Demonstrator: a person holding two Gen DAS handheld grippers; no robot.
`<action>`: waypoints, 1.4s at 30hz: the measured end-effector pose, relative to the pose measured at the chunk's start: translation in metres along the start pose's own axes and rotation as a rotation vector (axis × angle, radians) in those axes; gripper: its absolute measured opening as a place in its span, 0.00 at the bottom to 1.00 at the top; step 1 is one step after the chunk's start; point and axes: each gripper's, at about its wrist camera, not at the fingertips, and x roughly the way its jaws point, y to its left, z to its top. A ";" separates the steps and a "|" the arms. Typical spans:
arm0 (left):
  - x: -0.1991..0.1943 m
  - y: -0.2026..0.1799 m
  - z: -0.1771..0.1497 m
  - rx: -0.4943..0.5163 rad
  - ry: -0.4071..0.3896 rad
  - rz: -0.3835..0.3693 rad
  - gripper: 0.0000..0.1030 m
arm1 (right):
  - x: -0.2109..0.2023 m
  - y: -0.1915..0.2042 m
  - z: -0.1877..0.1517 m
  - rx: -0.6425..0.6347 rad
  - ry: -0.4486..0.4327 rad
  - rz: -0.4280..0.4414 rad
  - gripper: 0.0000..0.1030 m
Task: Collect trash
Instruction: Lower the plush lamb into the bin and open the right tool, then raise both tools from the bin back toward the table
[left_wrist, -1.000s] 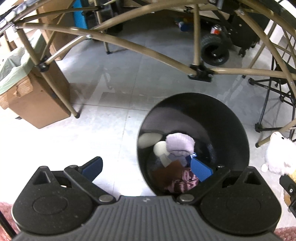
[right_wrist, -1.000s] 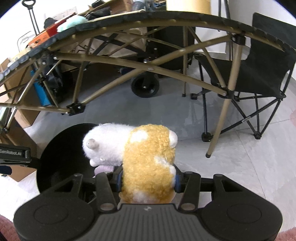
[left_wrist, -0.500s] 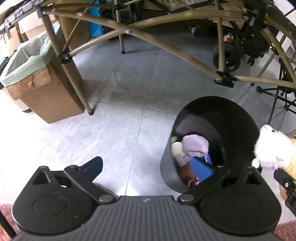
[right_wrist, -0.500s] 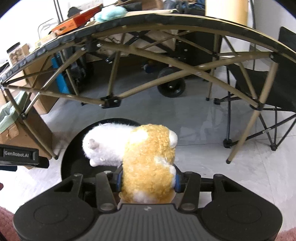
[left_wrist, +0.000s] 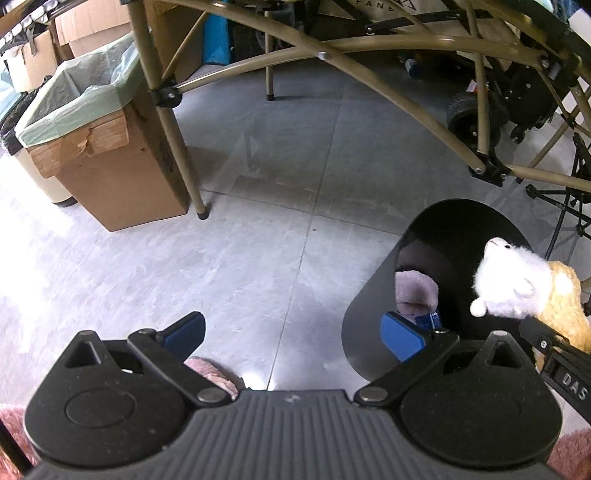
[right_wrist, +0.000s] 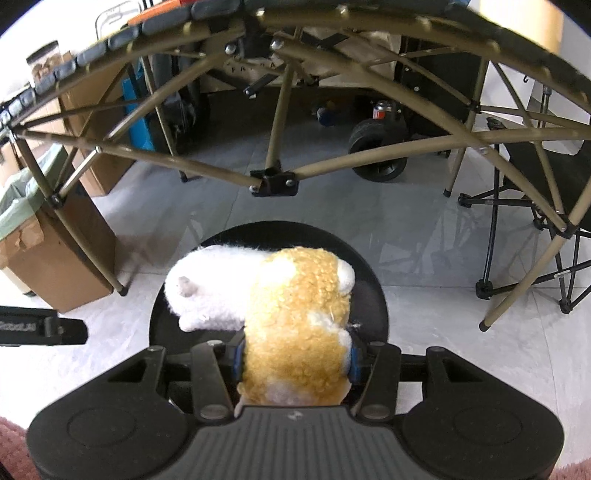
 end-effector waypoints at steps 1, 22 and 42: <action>0.001 0.003 0.000 -0.004 0.002 0.000 1.00 | 0.004 0.002 0.001 -0.001 0.009 -0.004 0.46; 0.009 0.015 0.000 -0.005 0.022 0.002 1.00 | 0.043 0.021 0.003 -0.012 0.159 -0.022 0.50; 0.007 0.009 0.000 0.019 0.016 -0.012 1.00 | 0.043 0.015 0.003 0.013 0.176 -0.031 0.93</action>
